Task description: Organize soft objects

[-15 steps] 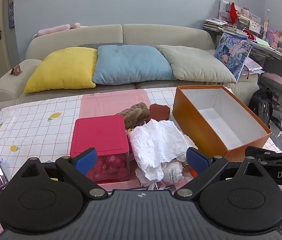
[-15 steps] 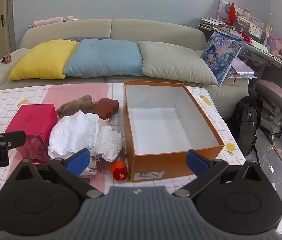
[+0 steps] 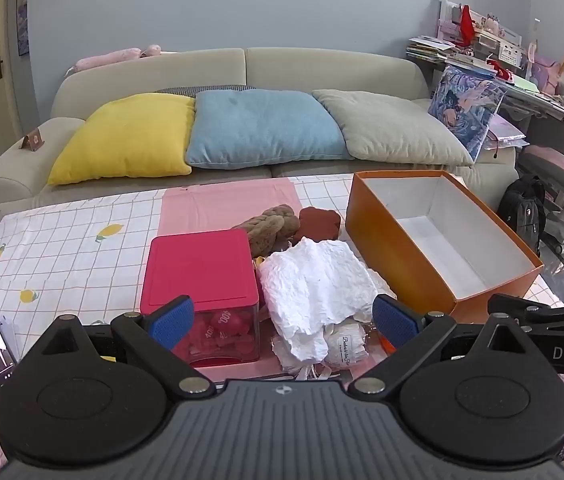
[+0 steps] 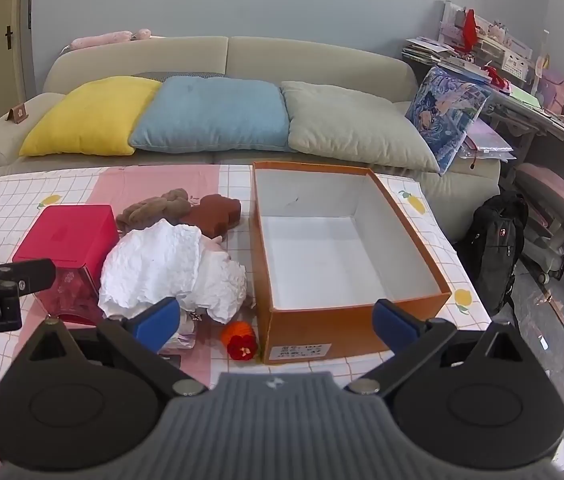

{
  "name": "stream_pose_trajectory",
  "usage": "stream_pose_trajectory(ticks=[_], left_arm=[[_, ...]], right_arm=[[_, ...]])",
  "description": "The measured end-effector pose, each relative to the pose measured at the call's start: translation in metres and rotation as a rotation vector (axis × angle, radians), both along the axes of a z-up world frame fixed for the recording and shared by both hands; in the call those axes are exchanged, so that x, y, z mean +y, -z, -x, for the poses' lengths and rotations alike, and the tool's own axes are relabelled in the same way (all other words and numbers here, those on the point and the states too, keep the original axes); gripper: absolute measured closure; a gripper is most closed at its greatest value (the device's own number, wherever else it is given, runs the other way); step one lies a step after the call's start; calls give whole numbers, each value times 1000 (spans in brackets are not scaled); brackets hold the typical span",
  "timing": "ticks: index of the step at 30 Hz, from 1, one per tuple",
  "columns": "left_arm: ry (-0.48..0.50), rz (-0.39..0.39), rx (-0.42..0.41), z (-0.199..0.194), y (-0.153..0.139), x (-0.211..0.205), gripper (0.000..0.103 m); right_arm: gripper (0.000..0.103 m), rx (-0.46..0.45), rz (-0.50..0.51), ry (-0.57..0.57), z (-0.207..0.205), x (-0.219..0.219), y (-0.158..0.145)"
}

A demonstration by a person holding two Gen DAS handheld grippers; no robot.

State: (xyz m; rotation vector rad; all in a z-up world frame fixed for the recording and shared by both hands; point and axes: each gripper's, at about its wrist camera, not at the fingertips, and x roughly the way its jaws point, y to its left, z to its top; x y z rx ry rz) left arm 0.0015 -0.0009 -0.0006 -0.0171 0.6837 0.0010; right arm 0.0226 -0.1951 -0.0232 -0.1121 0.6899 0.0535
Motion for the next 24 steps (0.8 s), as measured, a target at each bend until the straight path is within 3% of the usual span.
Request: stream_pose_trajectory(ticks=[24], left_arm=[[3,1,-1,-1,2,2,0]], right_arm=[[3,5,17,-5,0,1,2]])
